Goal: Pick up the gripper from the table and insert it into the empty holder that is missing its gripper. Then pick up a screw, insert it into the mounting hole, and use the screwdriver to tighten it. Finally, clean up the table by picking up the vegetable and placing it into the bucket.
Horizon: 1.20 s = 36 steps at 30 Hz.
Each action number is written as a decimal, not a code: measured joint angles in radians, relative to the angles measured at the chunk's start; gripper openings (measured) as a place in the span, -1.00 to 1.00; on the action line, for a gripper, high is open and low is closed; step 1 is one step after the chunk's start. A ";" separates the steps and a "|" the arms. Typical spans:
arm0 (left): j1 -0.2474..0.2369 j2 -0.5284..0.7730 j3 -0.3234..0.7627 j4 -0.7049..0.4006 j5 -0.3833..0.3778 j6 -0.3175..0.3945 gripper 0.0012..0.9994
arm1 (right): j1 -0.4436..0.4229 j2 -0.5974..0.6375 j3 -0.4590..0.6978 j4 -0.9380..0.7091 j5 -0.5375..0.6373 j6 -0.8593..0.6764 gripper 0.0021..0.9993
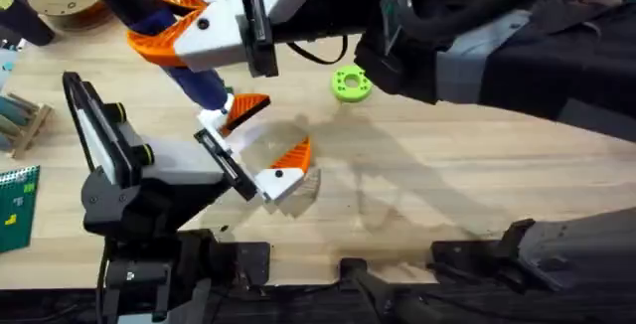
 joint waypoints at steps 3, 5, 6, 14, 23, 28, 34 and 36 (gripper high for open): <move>0.000 0.000 0.000 0.000 0.000 0.000 0.99 | 0.000 0.000 0.000 0.000 0.000 0.000 -0.99; 0.000 0.000 0.000 0.000 0.000 0.000 0.99 | 0.000 0.000 0.000 0.000 0.000 0.000 -0.99; 0.000 0.000 0.000 0.000 0.000 0.000 0.99 | 0.000 0.000 0.000 0.000 0.000 0.000 -0.99; 0.000 0.000 0.000 0.000 0.000 0.000 0.99 | 0.000 0.000 0.000 0.000 0.000 0.000 -0.99; 0.000 0.000 0.000 0.000 -0.005 0.000 0.02 | 0.001 0.000 0.000 -0.001 -0.004 0.007 -0.99; 0.002 0.000 0.000 0.002 -0.020 -0.003 -0.99 | 0.006 0.000 0.000 -0.004 -0.015 0.023 -0.99; 0.002 0.000 0.000 0.002 -0.020 -0.003 -0.99 | 0.006 0.000 0.000 -0.001 -0.016 0.023 -0.99; 0.002 0.000 0.000 0.002 -0.020 -0.003 -0.99 | 0.006 0.000 0.000 -0.001 -0.016 0.024 -0.99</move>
